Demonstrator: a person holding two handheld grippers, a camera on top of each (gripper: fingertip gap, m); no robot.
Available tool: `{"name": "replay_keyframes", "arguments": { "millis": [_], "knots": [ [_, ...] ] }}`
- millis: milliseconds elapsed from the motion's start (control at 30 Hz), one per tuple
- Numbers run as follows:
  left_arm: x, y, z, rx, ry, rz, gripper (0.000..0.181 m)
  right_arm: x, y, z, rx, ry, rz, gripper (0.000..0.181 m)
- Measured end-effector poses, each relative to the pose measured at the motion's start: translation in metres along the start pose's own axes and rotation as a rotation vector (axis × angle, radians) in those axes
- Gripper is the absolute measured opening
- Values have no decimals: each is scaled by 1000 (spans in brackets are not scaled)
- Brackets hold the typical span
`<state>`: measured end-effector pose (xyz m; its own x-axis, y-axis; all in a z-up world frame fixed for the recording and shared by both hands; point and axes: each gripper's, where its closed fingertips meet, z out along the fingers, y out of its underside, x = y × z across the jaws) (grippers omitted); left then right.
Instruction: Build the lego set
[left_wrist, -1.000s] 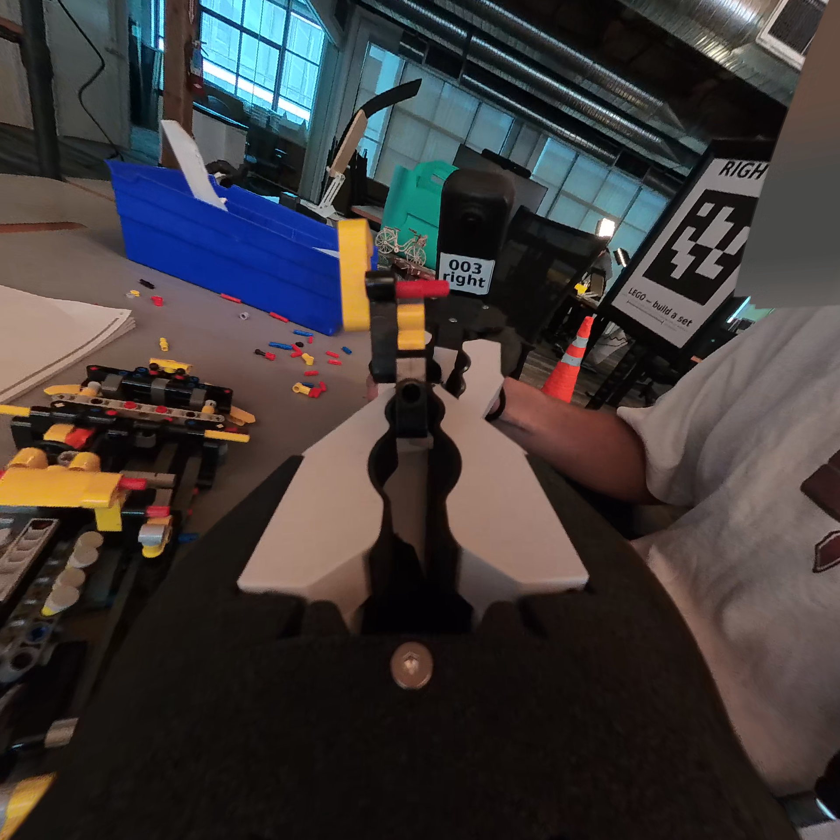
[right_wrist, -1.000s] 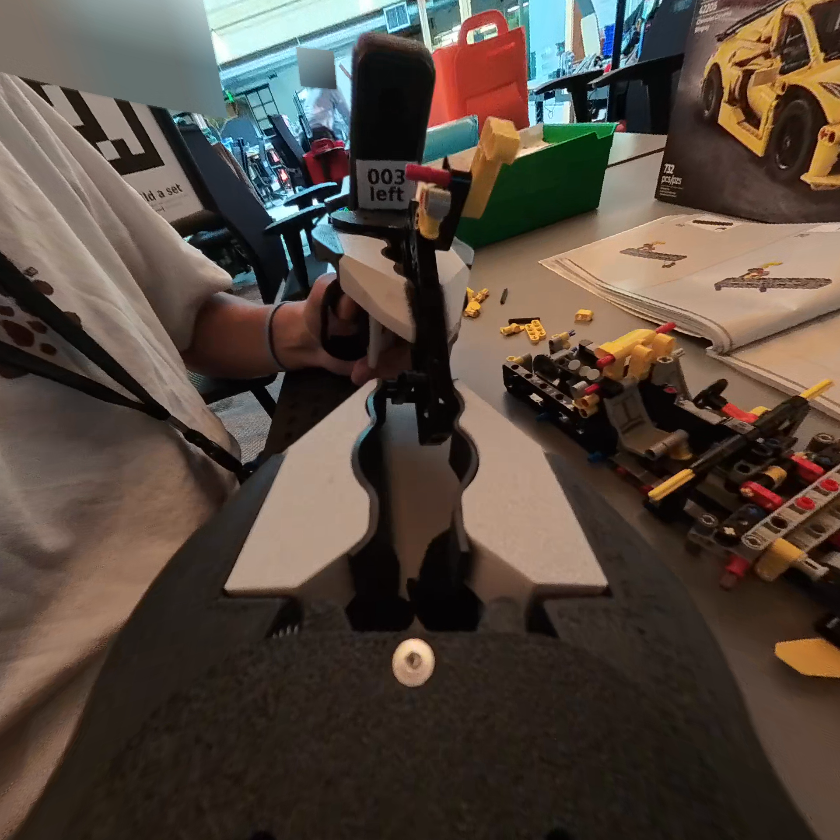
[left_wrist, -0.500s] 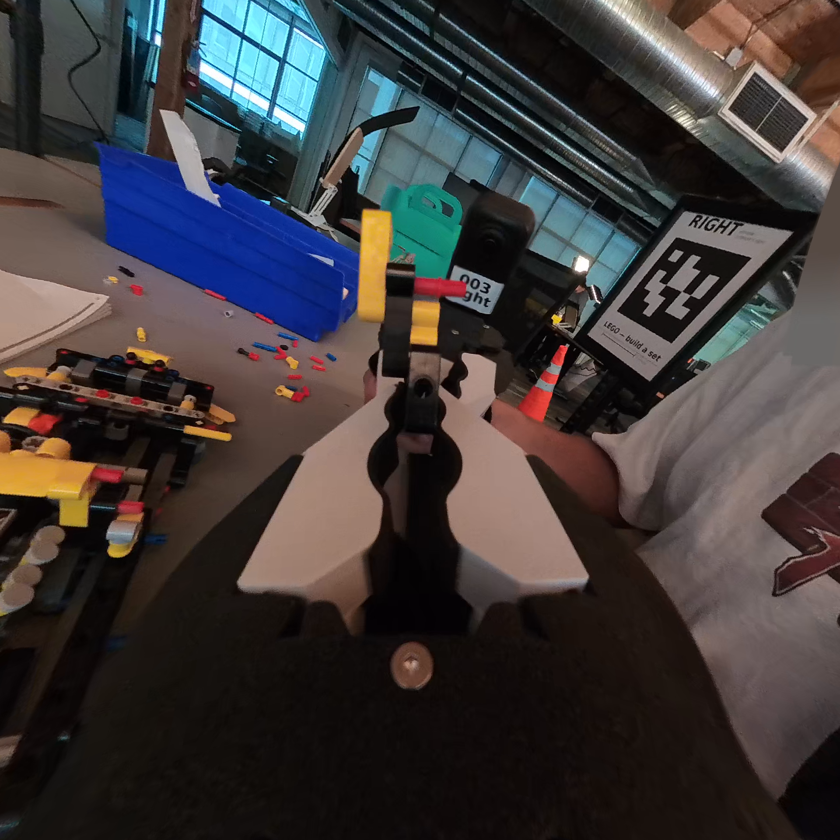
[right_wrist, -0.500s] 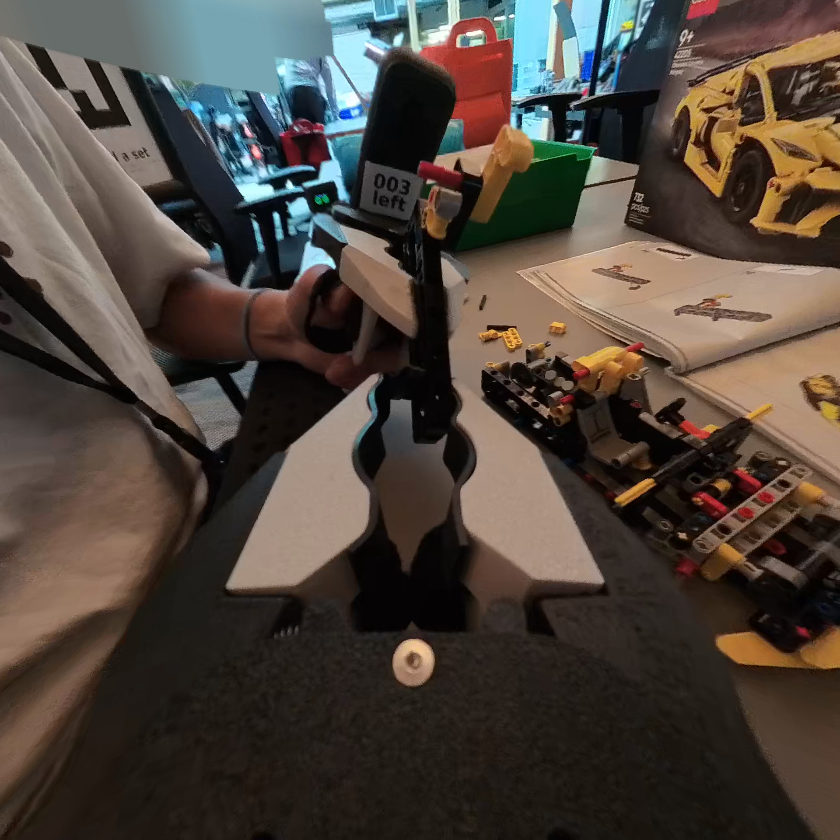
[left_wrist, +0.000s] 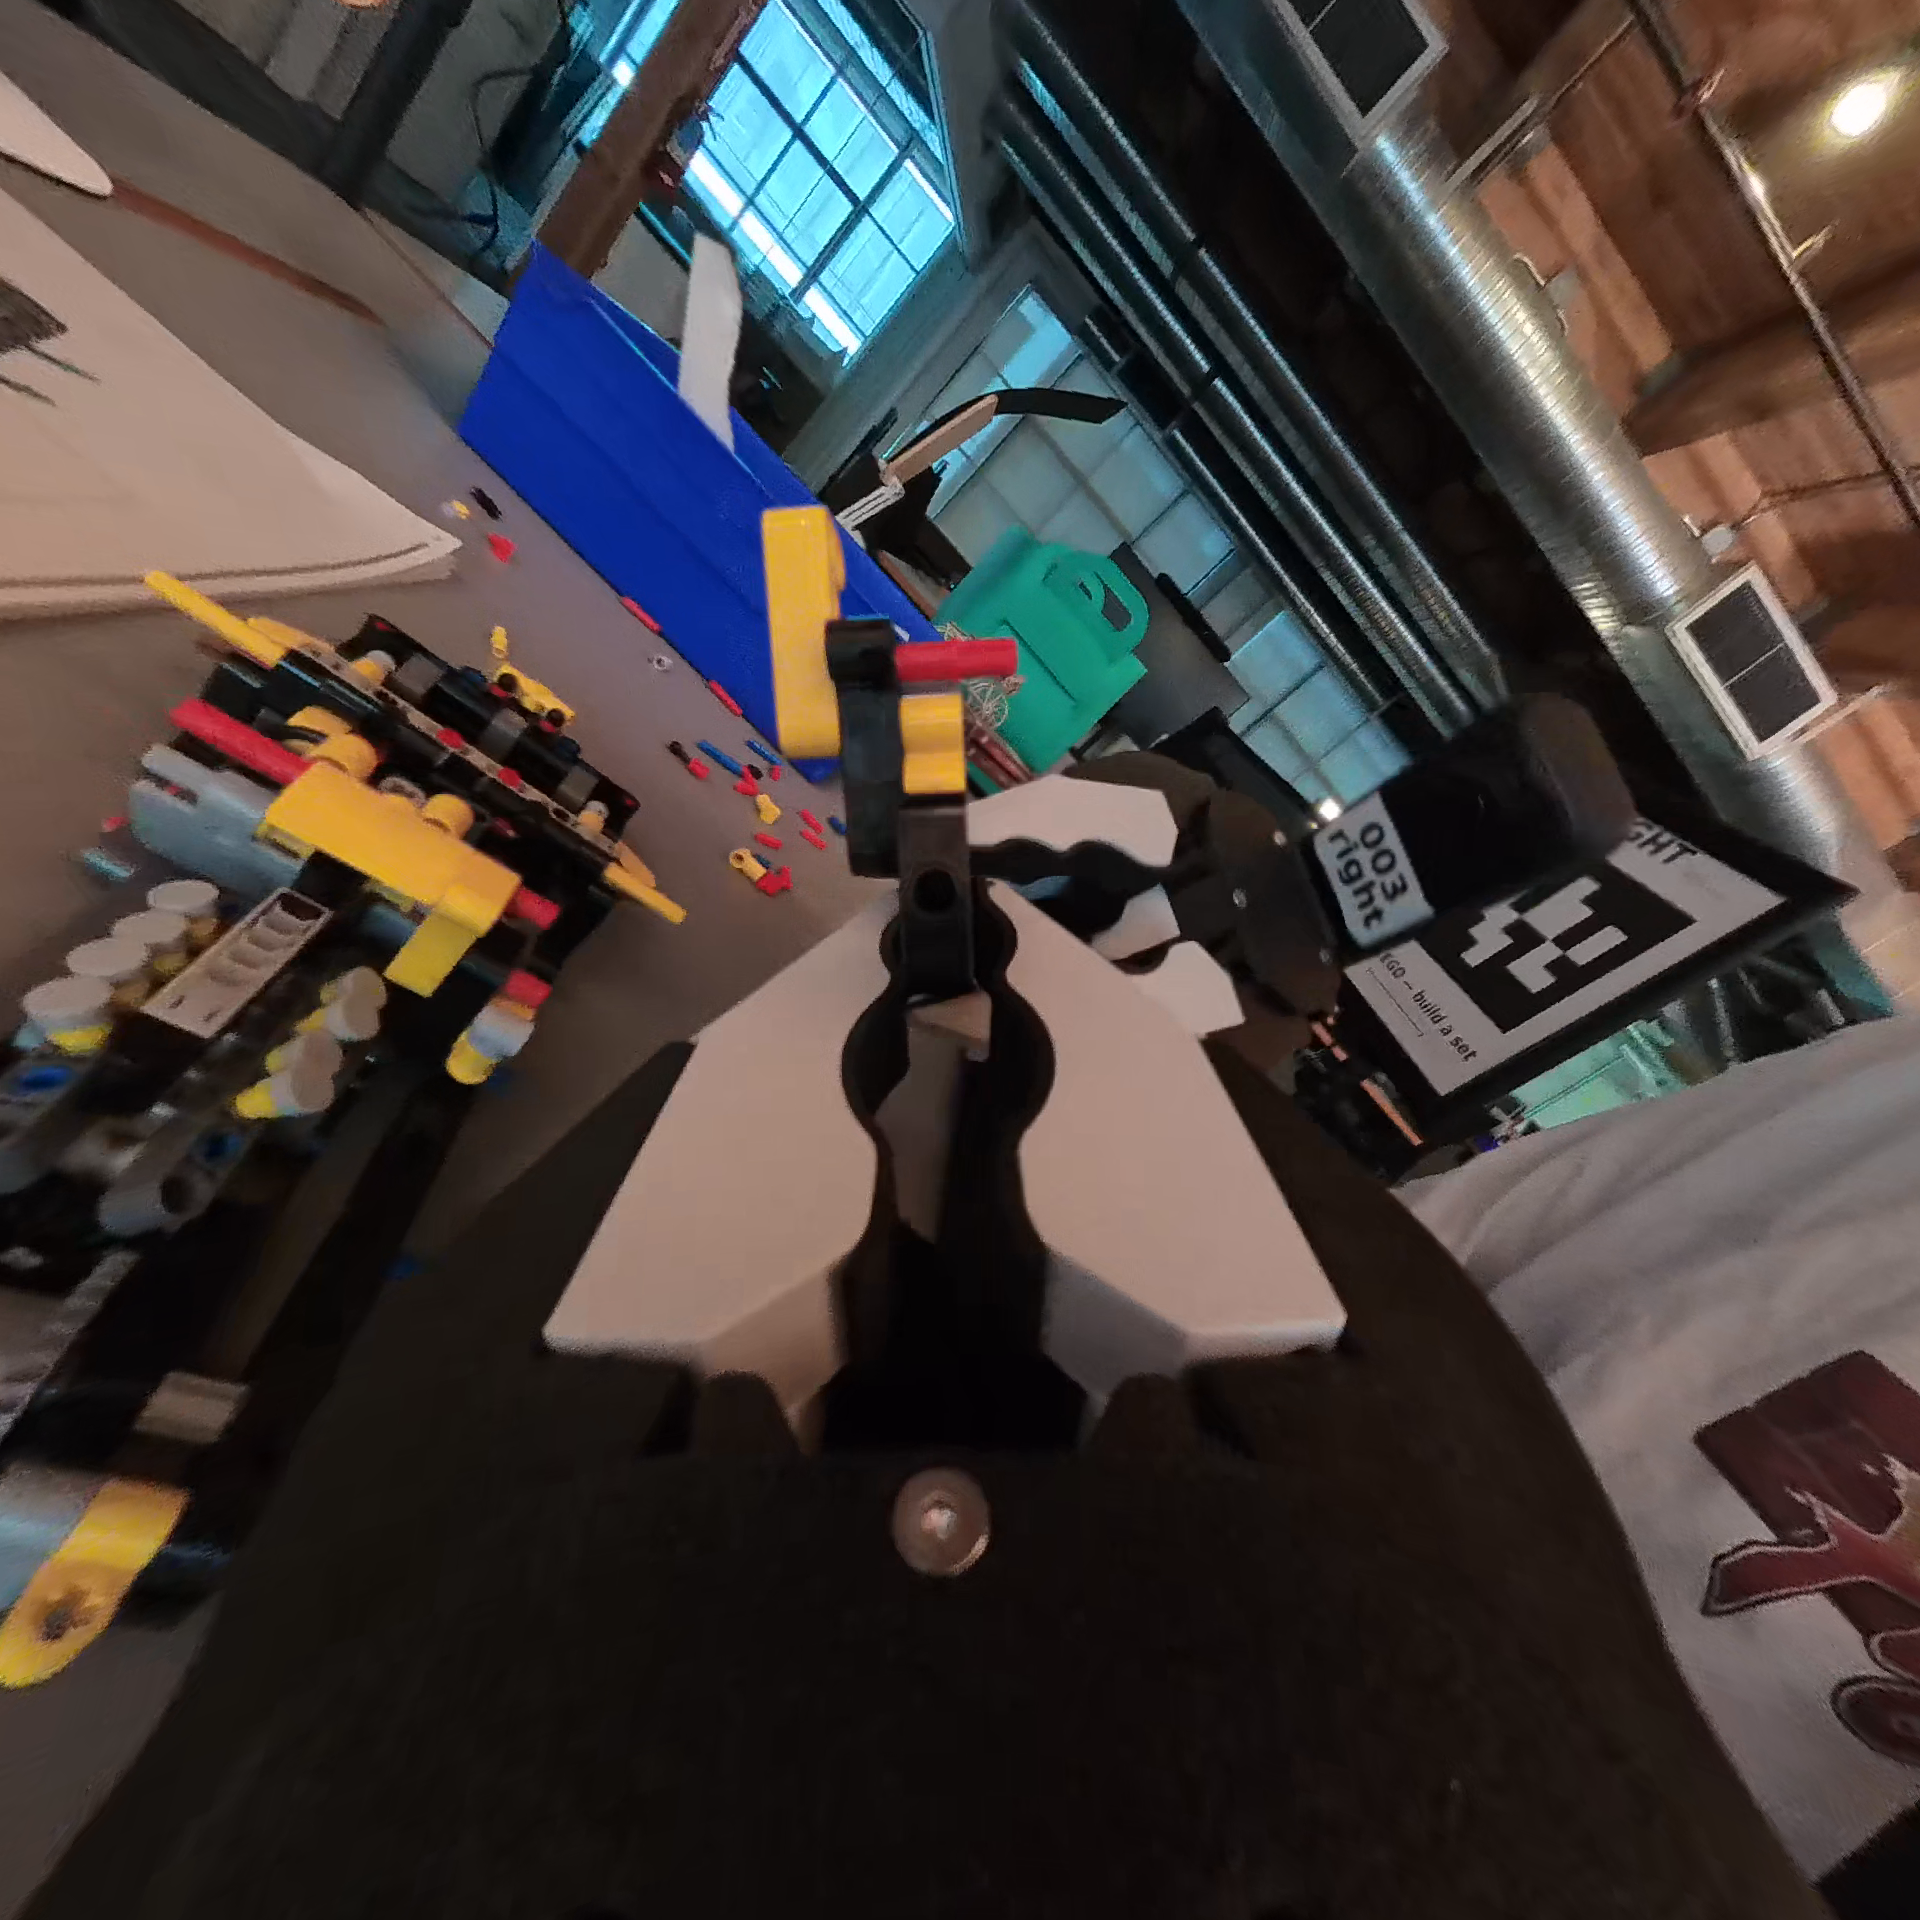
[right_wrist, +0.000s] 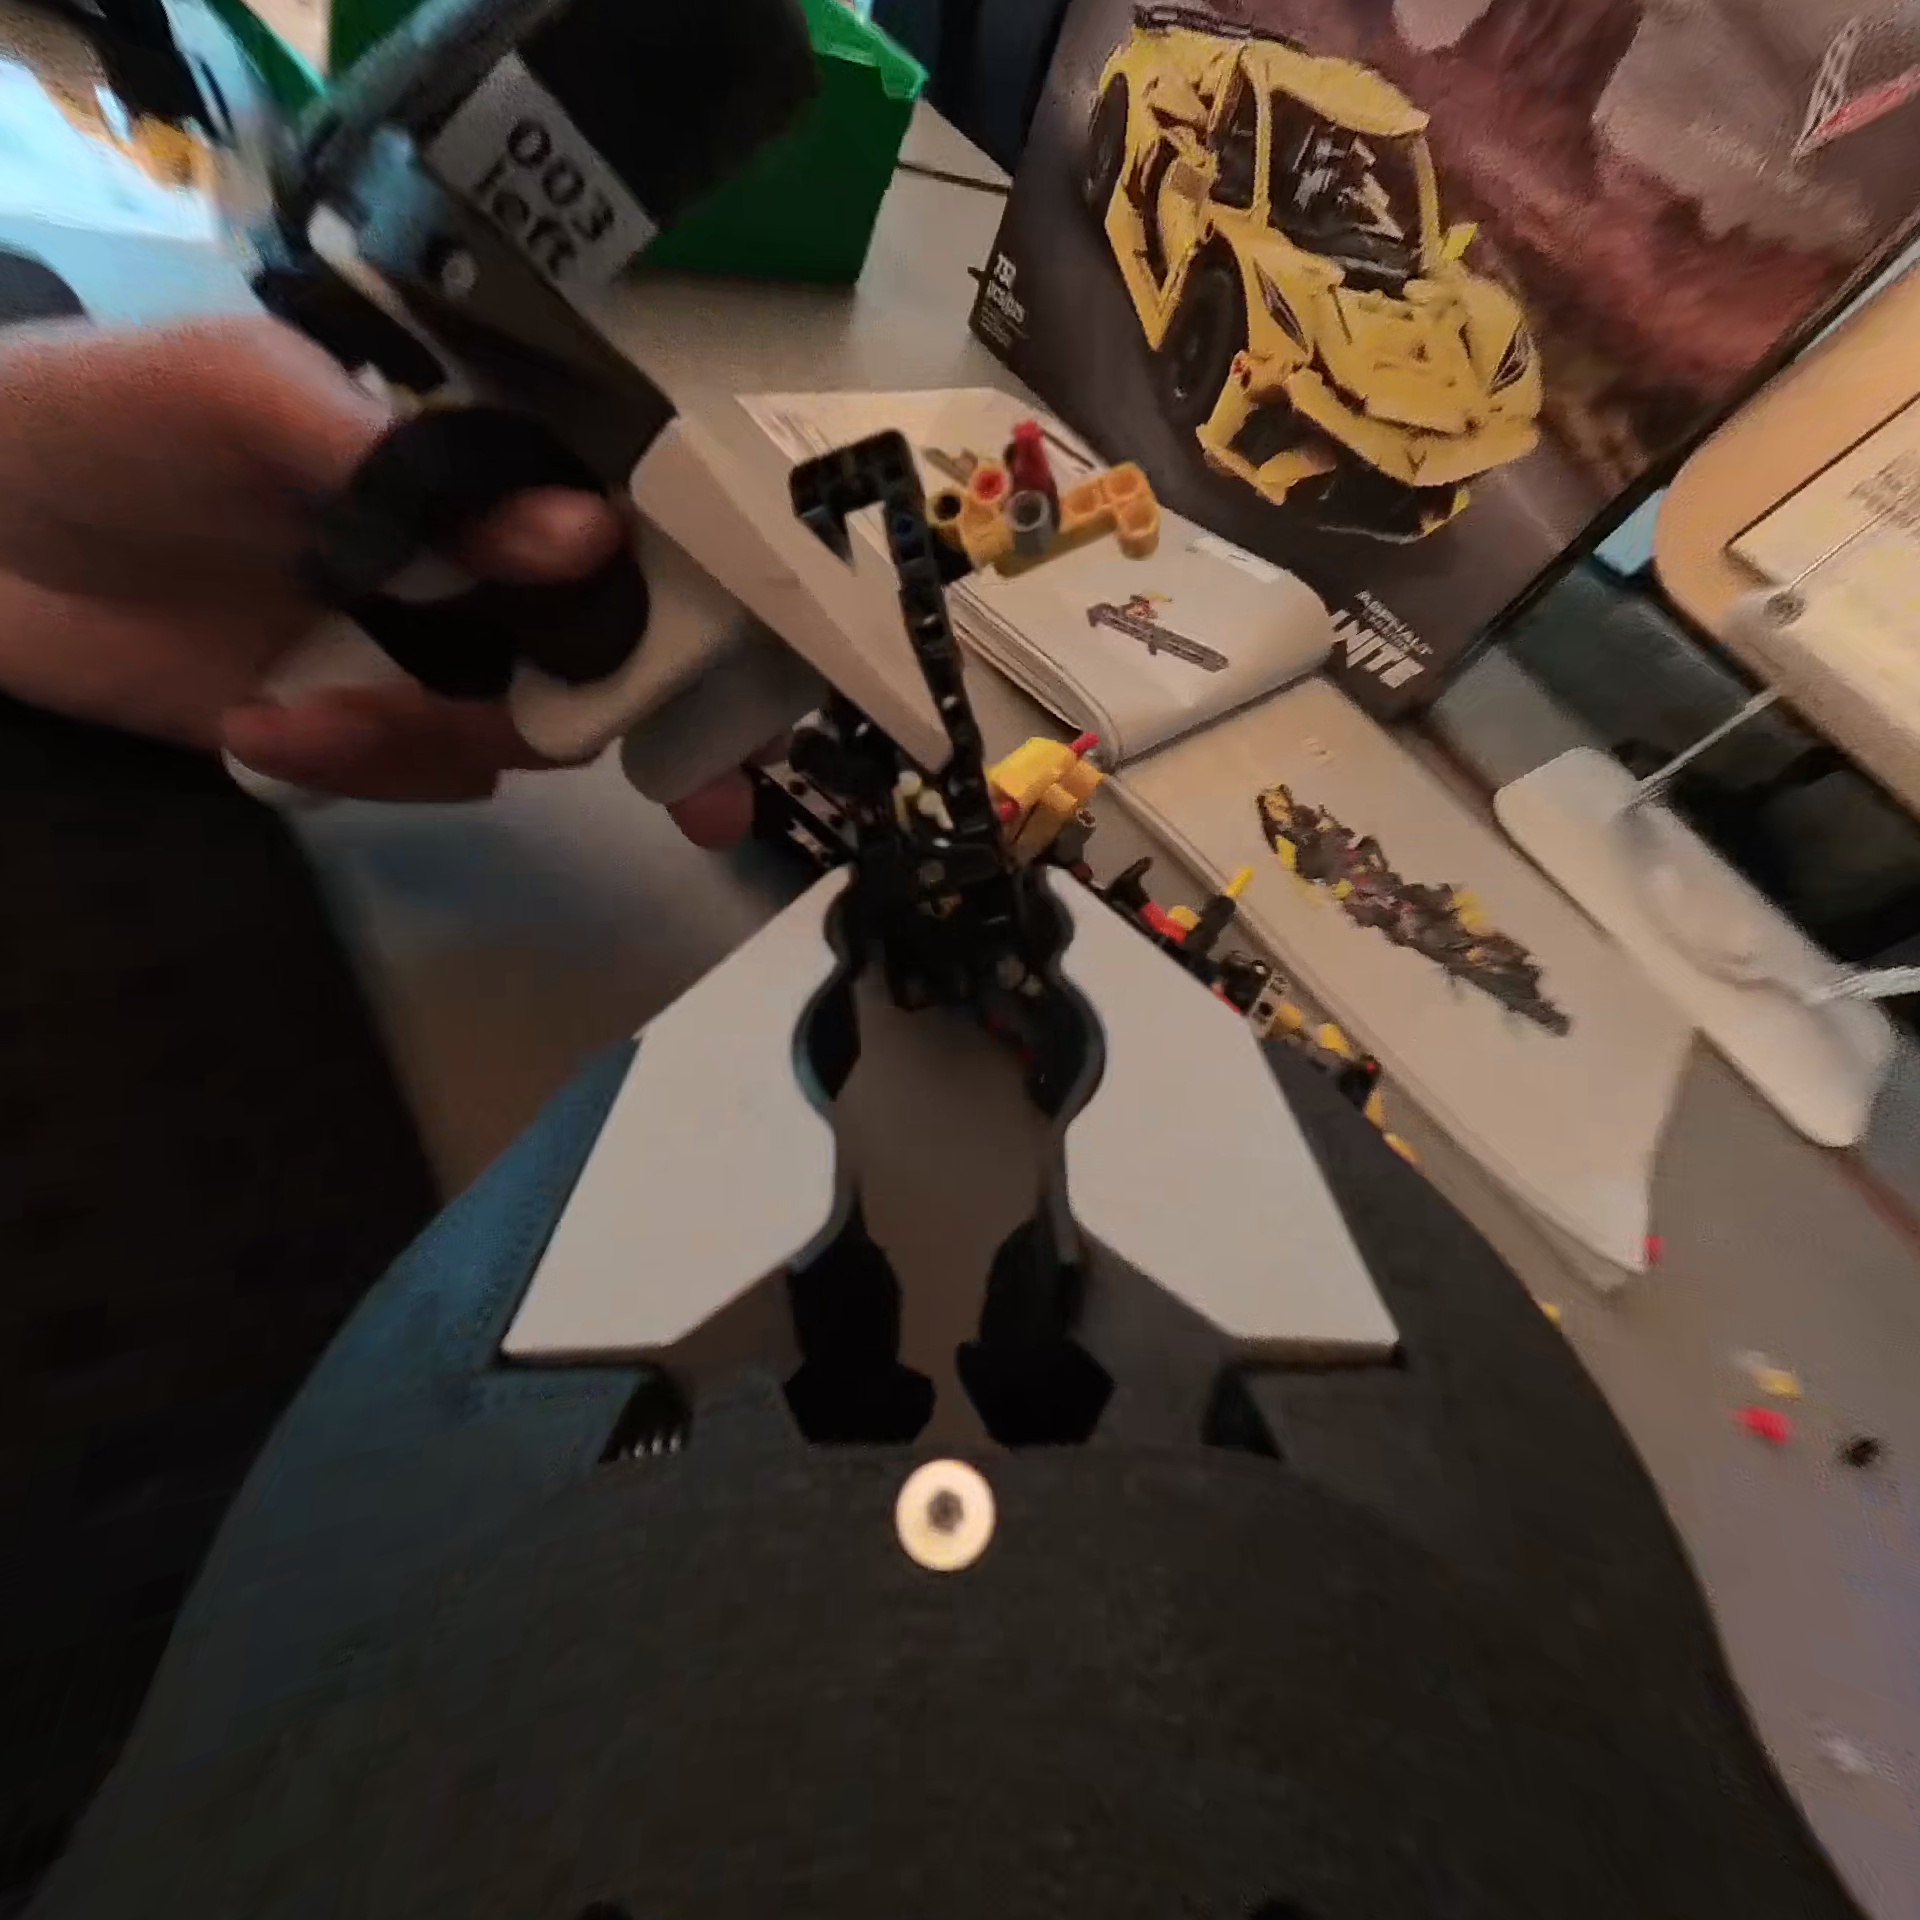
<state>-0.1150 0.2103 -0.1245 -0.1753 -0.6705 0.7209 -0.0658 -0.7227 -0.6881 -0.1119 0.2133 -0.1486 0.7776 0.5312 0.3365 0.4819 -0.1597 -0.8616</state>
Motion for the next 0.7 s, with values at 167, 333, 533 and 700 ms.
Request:
{"name": "replay_keyframes", "arguments": {
  "millis": [167, 333, 533, 700],
  "knots": [
    [3, 1, -1, -6, 57, -66, 9, -7, 3, -2, -24, -78, 28, 27],
    [40, 2, 2, -17, 177, 143, 33, -28, -20, -30, 208, -596, 538, 26],
    [58, 7, 3, -4, 168, 330, 27, -41, -27, -44, 246, -794, 665, 26],
    [38, -6, 0, 48, 42, 293, 27, -17, -7, -26, 79, -314, 282, 64]
  ]
}}
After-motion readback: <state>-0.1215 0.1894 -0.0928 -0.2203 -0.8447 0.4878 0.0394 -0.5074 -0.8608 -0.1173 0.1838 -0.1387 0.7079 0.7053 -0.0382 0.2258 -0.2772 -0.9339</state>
